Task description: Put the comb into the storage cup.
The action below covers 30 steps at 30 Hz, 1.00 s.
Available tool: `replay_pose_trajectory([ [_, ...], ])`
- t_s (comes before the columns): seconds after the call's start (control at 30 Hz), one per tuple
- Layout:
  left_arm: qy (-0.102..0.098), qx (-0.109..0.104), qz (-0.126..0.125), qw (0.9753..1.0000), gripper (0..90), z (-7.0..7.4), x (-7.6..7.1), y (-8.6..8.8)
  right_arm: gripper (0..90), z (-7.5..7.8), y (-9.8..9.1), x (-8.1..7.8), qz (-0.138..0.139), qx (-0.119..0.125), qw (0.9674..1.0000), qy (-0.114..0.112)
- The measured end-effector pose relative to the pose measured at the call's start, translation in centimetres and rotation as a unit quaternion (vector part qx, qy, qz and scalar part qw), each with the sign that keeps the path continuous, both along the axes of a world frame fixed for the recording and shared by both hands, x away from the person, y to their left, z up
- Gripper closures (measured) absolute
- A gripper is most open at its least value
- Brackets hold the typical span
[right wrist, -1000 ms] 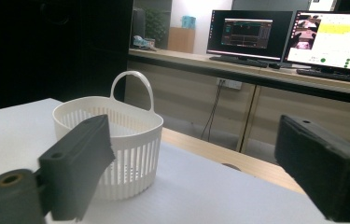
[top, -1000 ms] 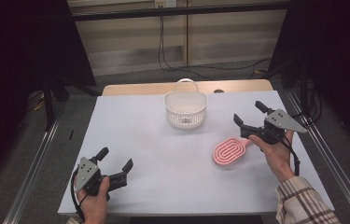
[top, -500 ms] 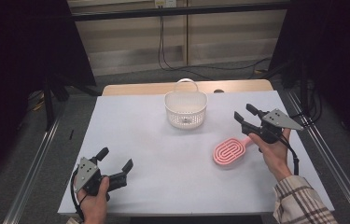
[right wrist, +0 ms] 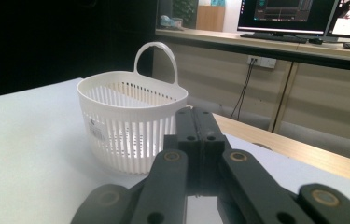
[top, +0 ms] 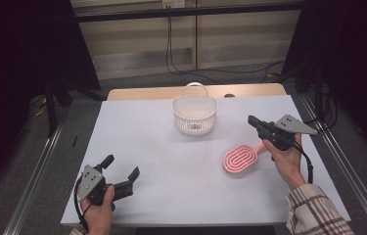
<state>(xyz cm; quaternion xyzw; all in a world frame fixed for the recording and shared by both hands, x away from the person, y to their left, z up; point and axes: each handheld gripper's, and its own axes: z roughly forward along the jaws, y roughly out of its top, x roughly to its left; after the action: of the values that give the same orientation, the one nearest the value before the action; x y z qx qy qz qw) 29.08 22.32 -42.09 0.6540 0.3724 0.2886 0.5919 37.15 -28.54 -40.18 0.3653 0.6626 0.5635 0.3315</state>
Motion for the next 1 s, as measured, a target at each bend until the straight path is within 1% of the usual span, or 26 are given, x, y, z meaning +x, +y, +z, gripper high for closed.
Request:
replay_pose_trajectory([
  [0.03,0.001,0.000,0.000,1.0000,3.0,0.0,0.0,0.0,90.0,0.1,0.0,-0.1,0.000,-0.005,1.0000,0.004],
  [0.1,0.000,0.000,-0.001,1.0000,2.9,0.0,0.0,0.0,90.0,0.1,-0.1,-0.1,0.001,-0.007,1.0000,0.006],
  [0.17,0.001,0.002,0.000,1.0000,3.0,0.0,0.0,0.0,90.0,0.0,-0.2,0.0,0.003,-0.014,0.9997,0.019],
  [0.2,0.001,0.002,0.000,1.0000,2.9,0.0,0.0,0.0,90.0,0.0,-0.2,0.0,0.003,-0.014,0.9997,0.019],
  [0.23,0.001,0.002,0.000,1.0000,3.0,0.0,0.0,0.0,90.0,-0.1,-0.3,0.1,0.002,-0.020,0.9993,0.032],
  [0.27,0.001,0.002,0.000,1.0000,3.0,0.0,0.0,0.0,90.0,-0.1,-0.3,0.1,0.002,-0.020,0.9993,0.032],
  [0.3,0.001,0.001,-0.001,1.0000,2.9,0.0,0.0,0.0,90.0,-0.1,-0.6,0.2,0.001,-0.026,0.9988,0.041],
  [0.33,0.000,0.000,-0.001,1.0000,2.9,0.0,0.0,0.0,90.0,-0.1,-0.6,0.2,0.001,-0.026,0.9988,0.041],
  [0.37,0.000,0.001,-0.001,1.0000,3.0,0.0,0.0,0.0,90.0,0.0,-0.7,0.2,0.001,-0.029,0.9982,0.052],
  [0.4,0.001,0.001,0.000,1.0000,3.0,0.0,0.0,0.0,90.0,0.0,-0.7,0.2,0.001,-0.029,0.9982,0.052],
  [0.43,0.001,0.003,0.000,1.0000,3.0,0.0,0.0,0.0,90.0,0.2,-0.9,0.1,0.004,-0.038,0.9970,0.068],
  [0.47,0.001,0.002,0.001,1.0000,3.0,0.0,0.0,0.0,90.0,0.2,-0.9,0.1,0.004,-0.038,0.9970,0.068],
  [0.5,0.002,0.001,0.001,1.0000,3.0,0.0,0.0,0.0,90.0,0.2,-1.1,0.0,0.005,-0.052,0.9948,0.087],
  [0.53,0.002,0.001,0.001,1.0000,3.0,0.0,0.0,0.0,90.0,0.2,-1.1,0.0,0.005,-0.052,0.9948,0.087],
  [0.57,0.002,0.002,0.000,1.0000,3.0,0.0,0.1,0.0,90.0,0.1,-1.5,-0.2,0.003,-0.059,0.9923,0.108],
  [0.6,0.002,0.002,0.000,1.0000,3.0,0.0,0.1,0.0,90.0,0.1,-1.5,-0.2,0.003,-0.059,0.9923,0.108],
  [0.63,0.002,0.001,0.000,1.0000,3.0,0.0,0.1,0.0,90.0,0.0,-1.9,-0.3,0.004,-0.064,0.9904,0.123],
  [0.67,0.002,0.001,0.000,1.0000,2.9,0.0,0.1,0.0,90.0,0.0,-1.9,-0.3,0.004,-0.064,0.9904,0.123],
  [0.7,0.002,0.002,0.000,1.0000,3.0,0.0,0.1,0.0,90.0,0.1,-2.1,-0.4,0.005,-0.067,0.9895,0.128],
  [0.77,0.002,0.005,0.001,1.0000,3.0,0.0,0.1,0.0,90.0,0.1,-2.2,-0.4,0.005,-0.068,0.9889,0.132],
  [0.8,0.002,0.005,0.001,1.0000,2.9,0.0,0.1,0.0,90.0,0.0,-2.3,-0.4,0.005,-0.080,0.9867,0.141],
  [0.87,0.003,0.005,0.000,1.0000,3.0,0.0,0.1,0.0,90.0,-0.1,-2.4,-0.5,0.008,-0.085,0.9848,0.151],
  [0.93,0.003,0.005,0.000,1.0000,2.9,0.0,0.1,0.0,90.0,-0.2,-2.4,-0.5,0.013,-0.097,0.9828,0.156],
  [0.97,0.003,0.001,0.001,1.0000,2.9,-0.1,0.1,0.0,90.0,-0.2,-2.4,-0.5,0.014,-0.102,0.9819,0.159],
  [1.0,0.003,0.001,0.001,1.0000,3.0,-0.1,0.1,-0.1,90.0,-0.2,-2.4,-0.4,0.015,-0.105,0.9806,0.165],
])
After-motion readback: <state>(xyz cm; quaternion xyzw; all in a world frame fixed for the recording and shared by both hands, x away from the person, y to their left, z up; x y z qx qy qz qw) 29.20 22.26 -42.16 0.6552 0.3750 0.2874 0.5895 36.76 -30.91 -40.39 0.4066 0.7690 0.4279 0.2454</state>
